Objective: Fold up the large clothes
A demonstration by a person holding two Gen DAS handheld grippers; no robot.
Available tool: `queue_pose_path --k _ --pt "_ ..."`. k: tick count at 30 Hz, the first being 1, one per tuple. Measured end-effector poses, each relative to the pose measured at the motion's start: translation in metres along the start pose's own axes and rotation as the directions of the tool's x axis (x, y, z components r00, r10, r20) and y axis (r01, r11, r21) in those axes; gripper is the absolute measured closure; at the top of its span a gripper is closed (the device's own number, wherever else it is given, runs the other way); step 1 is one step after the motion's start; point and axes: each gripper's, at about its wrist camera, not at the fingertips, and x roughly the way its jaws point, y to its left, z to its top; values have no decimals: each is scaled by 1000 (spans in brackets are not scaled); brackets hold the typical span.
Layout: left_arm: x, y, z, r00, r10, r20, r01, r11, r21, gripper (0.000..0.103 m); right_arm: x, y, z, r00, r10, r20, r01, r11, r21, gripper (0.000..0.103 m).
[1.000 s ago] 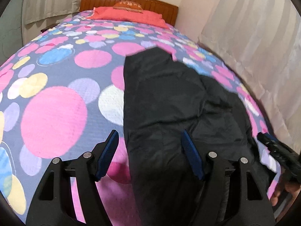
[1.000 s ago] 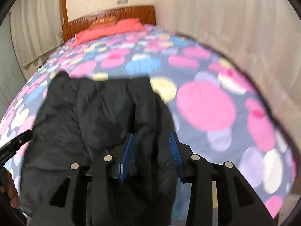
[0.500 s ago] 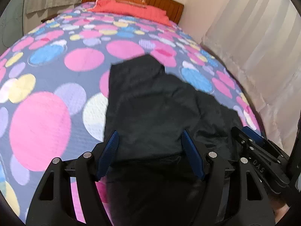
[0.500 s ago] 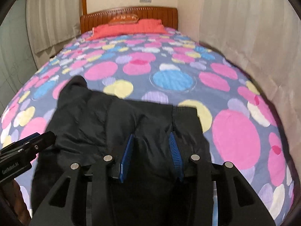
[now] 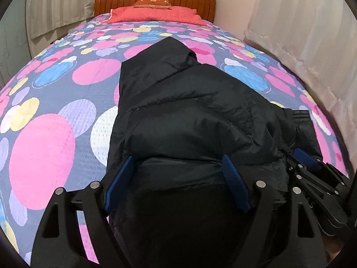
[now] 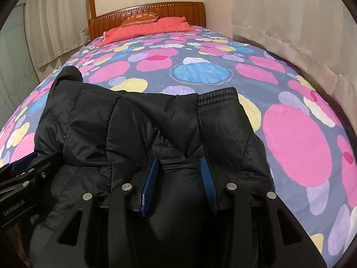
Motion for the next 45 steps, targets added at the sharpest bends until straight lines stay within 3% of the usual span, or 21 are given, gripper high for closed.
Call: queue_pose_path --k 23,34,39,45 --pt "16 -3 -8 999 15 32 -16 1000 20 21 4 5 -5 997 -57 46 57 998 -12 62" --pt "11 -6 4 998 53 -29 -52 998 29 21 1 2 6 999 -50 -2 50 999 -5 60" --pt "1 6 12 997 16 -73 -17 1000 -16 21 -15 -3 11 999 -49 9 49 999 1 43" --pt "-18 29 11 996 -33 -86 21 990 -137 21 -37 -17 16 999 -21 36 20 999 49 42"
